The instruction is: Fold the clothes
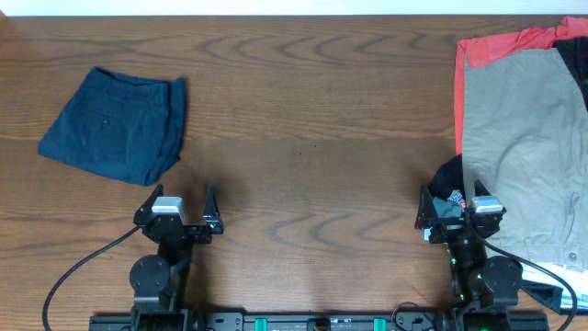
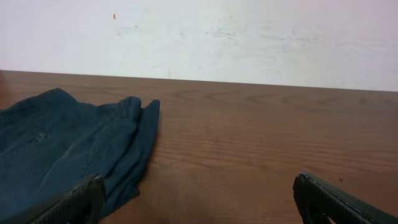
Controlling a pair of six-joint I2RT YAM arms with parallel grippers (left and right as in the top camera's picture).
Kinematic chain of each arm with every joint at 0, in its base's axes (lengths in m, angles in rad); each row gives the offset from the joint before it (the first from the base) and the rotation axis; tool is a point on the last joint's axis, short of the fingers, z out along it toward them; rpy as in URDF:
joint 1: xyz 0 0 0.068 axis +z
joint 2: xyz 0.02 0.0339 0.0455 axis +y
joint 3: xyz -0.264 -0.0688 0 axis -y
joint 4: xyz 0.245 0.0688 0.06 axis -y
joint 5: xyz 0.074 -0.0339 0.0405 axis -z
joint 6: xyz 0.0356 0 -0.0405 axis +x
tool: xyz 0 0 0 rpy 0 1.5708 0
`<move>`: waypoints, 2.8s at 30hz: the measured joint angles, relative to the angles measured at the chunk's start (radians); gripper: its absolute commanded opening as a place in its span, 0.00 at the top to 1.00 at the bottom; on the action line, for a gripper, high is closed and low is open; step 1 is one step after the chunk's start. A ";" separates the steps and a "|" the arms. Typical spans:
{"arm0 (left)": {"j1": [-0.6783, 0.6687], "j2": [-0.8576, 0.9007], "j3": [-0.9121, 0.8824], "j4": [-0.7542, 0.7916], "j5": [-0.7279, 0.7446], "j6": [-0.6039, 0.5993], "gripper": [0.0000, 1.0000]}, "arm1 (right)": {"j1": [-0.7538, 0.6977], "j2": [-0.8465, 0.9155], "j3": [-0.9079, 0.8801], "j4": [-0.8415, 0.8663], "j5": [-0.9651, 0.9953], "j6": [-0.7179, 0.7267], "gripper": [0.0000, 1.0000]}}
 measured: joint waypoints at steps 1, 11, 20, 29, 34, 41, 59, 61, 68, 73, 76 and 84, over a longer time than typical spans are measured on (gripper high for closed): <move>0.000 0.000 0.000 0.000 0.000 0.000 0.02 | 0.000 0.000 0.000 0.004 0.000 0.000 0.01; 0.000 0.000 0.000 0.000 -0.003 0.000 0.03 | 0.000 0.000 0.000 0.010 0.000 0.000 0.01; 0.000 0.000 0.000 -0.001 -0.003 -0.035 0.02 | 0.000 0.000 0.000 0.009 -0.008 0.033 0.01; 0.000 0.069 0.018 -0.029 0.017 -0.145 0.02 | 0.000 0.025 0.002 -0.002 -0.025 0.048 0.01; 0.000 0.181 0.068 -0.084 0.078 -0.162 0.02 | 0.000 0.116 0.042 -0.027 -0.028 0.052 0.01; 0.000 0.377 0.302 -0.272 0.111 -0.166 0.02 | 0.000 0.355 0.188 -0.074 -0.031 0.052 0.01; 0.000 0.657 0.679 -0.732 0.133 -0.169 0.02 | 0.000 1.123 0.586 -0.406 0.201 0.052 0.01; 0.000 0.662 0.679 -0.733 0.133 -0.169 0.02 | -0.001 1.157 0.586 -0.409 0.261 0.065 0.08; 0.000 0.666 0.679 -0.740 0.133 -0.169 0.02 | -0.043 1.212 0.586 -0.434 0.414 0.147 0.37; 0.000 0.666 0.679 -0.747 0.133 -0.169 0.02 | -0.056 1.233 0.586 -0.452 0.447 0.170 0.49; 0.000 0.666 0.679 -0.755 0.133 -0.169 0.02 | -0.059 1.238 0.585 -0.452 0.460 0.177 0.50; 0.000 0.666 0.679 -0.755 0.133 -0.169 0.02 | -0.059 1.242 0.582 -0.486 0.464 0.180 0.46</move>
